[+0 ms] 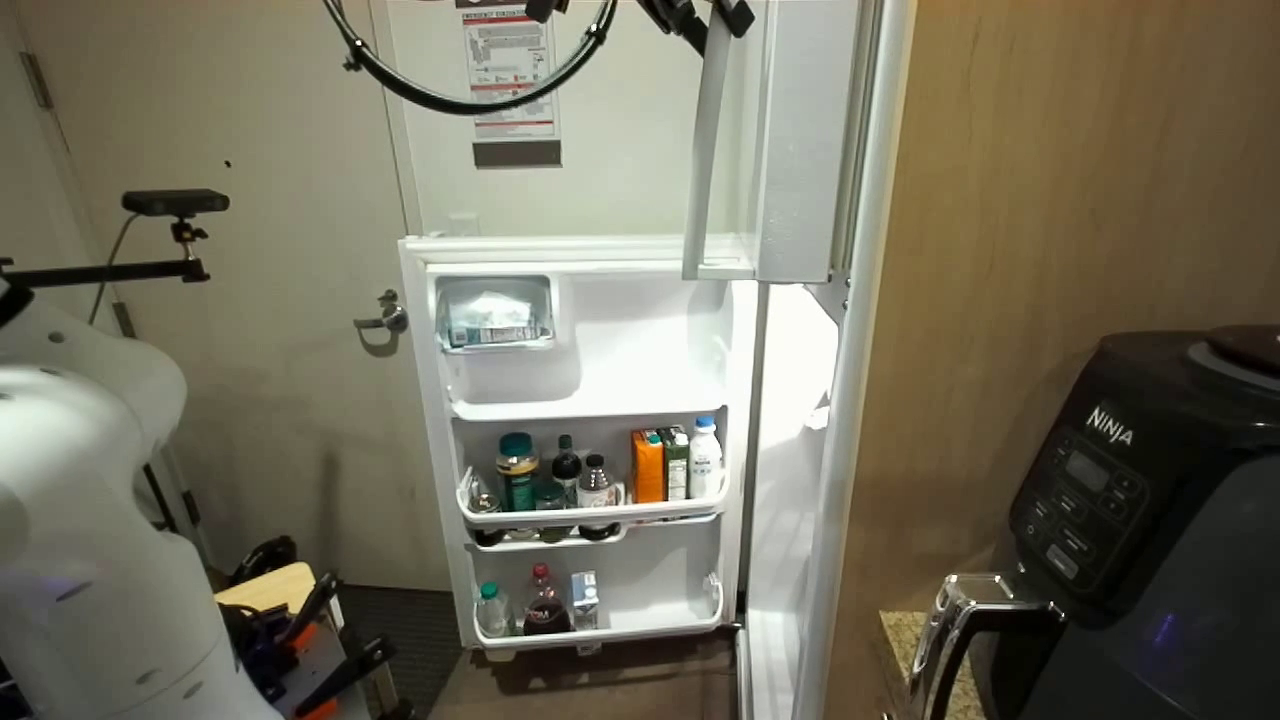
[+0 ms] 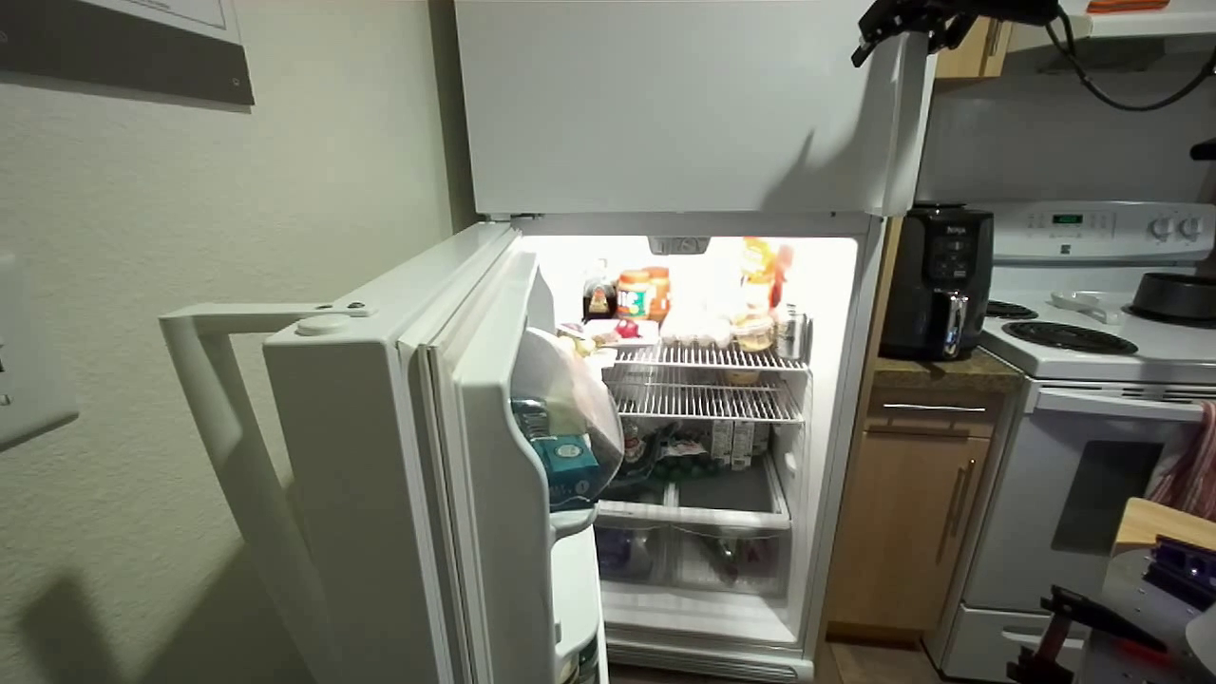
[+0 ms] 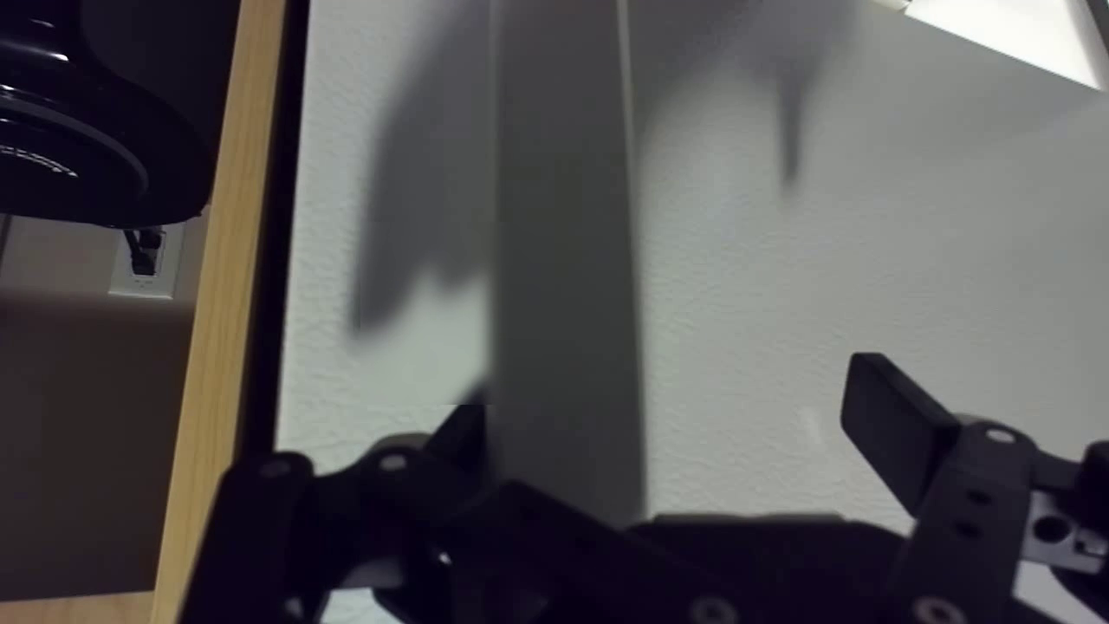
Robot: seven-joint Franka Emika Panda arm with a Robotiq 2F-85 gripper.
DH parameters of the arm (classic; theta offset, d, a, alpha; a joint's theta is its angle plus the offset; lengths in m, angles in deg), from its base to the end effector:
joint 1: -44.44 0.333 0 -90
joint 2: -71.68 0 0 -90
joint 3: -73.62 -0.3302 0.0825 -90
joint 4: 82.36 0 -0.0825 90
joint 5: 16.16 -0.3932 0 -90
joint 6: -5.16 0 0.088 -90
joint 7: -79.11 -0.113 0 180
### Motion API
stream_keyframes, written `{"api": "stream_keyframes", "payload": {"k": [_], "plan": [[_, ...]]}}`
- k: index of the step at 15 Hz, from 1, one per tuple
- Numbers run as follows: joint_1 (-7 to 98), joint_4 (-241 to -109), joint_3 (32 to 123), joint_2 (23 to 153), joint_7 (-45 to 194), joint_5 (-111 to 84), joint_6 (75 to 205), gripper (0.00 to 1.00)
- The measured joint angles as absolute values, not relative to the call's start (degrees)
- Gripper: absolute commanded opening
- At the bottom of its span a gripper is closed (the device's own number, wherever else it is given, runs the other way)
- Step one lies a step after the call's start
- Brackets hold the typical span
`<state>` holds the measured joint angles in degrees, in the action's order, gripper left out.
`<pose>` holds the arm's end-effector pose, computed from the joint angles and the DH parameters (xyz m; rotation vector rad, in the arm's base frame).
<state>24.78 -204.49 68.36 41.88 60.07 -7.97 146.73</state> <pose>0.4366 -0.0997 0.7187 2.6414 -0.6791 1.2533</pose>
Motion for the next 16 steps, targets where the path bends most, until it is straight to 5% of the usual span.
{"api": "stream_keyframes", "payload": {"k": [10,16], "plan": [[26.45,-205.0,75.04,32.97,62.92,-8.02,147.77,1.0],[36.82,-206.46,82.51,23.25,76.76,-12.8,130.66,1.0]]}}
